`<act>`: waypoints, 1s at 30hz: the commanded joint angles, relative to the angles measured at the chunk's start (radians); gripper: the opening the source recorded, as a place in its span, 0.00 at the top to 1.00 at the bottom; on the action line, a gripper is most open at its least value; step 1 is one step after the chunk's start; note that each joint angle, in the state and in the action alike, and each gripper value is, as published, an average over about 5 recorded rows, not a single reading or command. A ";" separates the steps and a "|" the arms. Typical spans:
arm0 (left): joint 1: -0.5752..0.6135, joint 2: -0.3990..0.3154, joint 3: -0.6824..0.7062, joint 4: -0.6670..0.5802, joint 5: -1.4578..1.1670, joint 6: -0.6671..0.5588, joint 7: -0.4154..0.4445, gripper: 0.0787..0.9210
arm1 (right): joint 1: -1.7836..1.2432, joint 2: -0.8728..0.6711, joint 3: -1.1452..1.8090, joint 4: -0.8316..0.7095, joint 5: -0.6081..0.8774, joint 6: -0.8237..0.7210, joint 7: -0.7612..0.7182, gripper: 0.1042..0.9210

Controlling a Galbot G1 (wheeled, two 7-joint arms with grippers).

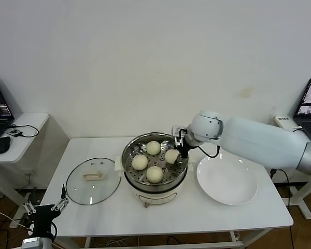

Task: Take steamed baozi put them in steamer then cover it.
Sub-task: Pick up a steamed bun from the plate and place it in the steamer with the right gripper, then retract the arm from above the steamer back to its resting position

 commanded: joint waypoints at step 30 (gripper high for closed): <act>-0.067 0.061 0.001 0.095 0.035 0.019 0.012 0.12 | -0.670 -0.442 0.706 0.409 0.083 0.238 0.653 0.12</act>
